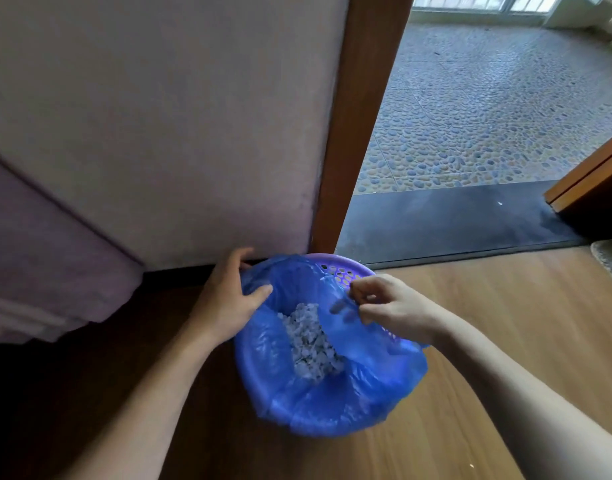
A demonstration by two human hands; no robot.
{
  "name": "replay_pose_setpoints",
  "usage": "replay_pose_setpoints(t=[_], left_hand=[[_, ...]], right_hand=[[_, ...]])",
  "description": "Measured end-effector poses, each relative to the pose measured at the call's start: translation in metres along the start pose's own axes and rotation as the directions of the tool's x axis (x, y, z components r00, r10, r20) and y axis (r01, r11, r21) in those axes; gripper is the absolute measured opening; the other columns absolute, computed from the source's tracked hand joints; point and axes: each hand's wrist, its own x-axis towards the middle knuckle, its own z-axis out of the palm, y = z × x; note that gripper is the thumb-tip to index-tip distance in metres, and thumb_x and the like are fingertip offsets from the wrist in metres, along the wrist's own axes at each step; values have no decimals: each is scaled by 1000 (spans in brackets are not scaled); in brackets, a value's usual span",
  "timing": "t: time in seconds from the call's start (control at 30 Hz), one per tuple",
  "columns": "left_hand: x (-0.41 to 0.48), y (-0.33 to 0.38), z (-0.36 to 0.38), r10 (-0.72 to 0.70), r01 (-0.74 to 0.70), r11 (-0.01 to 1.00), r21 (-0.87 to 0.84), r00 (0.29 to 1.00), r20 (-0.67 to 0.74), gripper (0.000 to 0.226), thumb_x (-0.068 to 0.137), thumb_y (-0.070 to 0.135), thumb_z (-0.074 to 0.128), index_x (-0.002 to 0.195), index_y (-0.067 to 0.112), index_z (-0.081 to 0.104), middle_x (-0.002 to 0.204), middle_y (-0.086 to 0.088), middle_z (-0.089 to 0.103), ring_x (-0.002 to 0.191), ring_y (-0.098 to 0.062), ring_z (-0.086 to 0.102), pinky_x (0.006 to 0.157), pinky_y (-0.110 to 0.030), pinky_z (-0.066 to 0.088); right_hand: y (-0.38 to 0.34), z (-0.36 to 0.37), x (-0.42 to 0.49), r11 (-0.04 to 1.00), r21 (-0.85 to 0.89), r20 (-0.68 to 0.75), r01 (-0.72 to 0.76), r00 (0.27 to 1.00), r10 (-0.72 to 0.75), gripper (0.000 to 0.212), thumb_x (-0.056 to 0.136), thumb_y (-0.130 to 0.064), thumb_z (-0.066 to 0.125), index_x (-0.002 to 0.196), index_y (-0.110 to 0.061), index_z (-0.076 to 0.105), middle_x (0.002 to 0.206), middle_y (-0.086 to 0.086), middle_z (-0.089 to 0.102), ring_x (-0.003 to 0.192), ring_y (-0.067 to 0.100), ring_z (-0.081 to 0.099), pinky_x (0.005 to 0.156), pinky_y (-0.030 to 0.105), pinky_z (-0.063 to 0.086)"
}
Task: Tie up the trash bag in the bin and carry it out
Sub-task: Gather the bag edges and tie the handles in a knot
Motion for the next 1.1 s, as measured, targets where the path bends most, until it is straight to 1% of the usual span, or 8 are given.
replay_pose_setpoints(t=[0.17, 0.33, 0.5, 0.7, 0.83, 0.9, 1.0, 1.1], left_hand=[[-56, -14, -26, -173, 187, 981, -52, 965, 199, 37, 72, 30, 84, 101, 21, 62, 95, 1, 75, 83, -11, 72, 82, -38, 58], [-100, -19, -37, -146, 77, 980, 184, 903, 403, 21, 79, 39, 75, 89, 23, 66, 83, 8, 71, 74, -4, 64, 75, -31, 52], [-129, -5, -45, -39, -33, 983, 182, 925, 378, 23, 89, 31, 65, 71, 24, 54, 61, 10, 55, 56, -2, 49, 57, -20, 37], [-155, 37, -57, -78, 131, 952, -276, 977, 197, 28, 92, 13, 62, 71, 31, 64, 57, 7, 65, 52, 0, 59, 51, -27, 54], [-138, 68, -51, -234, 270, 720, -639, 962, 142, 8, 95, 15, 58, 92, 13, 65, 82, -3, 73, 77, -16, 72, 61, -35, 59], [-129, 75, -49, -234, 232, 700, -675, 968, 89, 8, 95, 13, 56, 93, 13, 64, 81, 1, 73, 77, -12, 70, 64, -31, 57], [-122, 77, -53, -179, 143, 723, -675, 984, 17, 11, 95, 14, 57, 86, 16, 64, 68, 7, 69, 67, -6, 66, 72, -33, 55], [-115, 67, -58, -81, 58, 808, -586, 997, -13, 5, 88, 25, 68, 87, 21, 70, 91, 3, 73, 91, -11, 69, 91, -39, 53]], right_hand=[[13, -4, -60, 956, -156, 31, -247, 967, 254, 48, 74, -52, 74, 114, -45, 49, 91, -16, 66, 77, 1, 64, 76, 24, 54], [25, -3, -101, 711, -585, -140, -389, 913, 384, 22, 81, -45, 57, 73, -28, 47, 84, -6, 56, 77, 18, 58, 70, 39, 53], [0, 17, -127, 885, -227, -258, -407, 901, 348, 27, 78, -48, 51, 81, -21, 55, 66, -1, 67, 68, 25, 64, 66, 42, 54], [-36, 29, -161, 964, 81, -486, -254, 834, 261, 23, 87, -26, 68, 72, -10, 61, 58, 4, 67, 58, 25, 61, 60, 38, 52], [-64, 27, -149, 742, 671, -400, -3, 841, 365, 13, 91, -17, 67, 88, -4, 69, 72, 10, 70, 66, 24, 69, 61, 42, 59], [-67, 23, -138, 846, 533, -539, 32, 783, 310, 16, 93, -23, 65, 84, -11, 68, 65, -2, 69, 60, 16, 68, 57, 35, 58], [-56, 15, -130, 963, -161, -771, -218, 636, 15, 33, 92, -39, 61, 65, -20, 59, 48, -5, 52, 50, 16, 52, 52, 33, 47], [-53, 6, -124, 972, -199, -781, -129, 620, -78, 23, 88, -35, 64, 70, -21, 66, 61, -5, 60, 56, 18, 59, 57, 26, 47]])
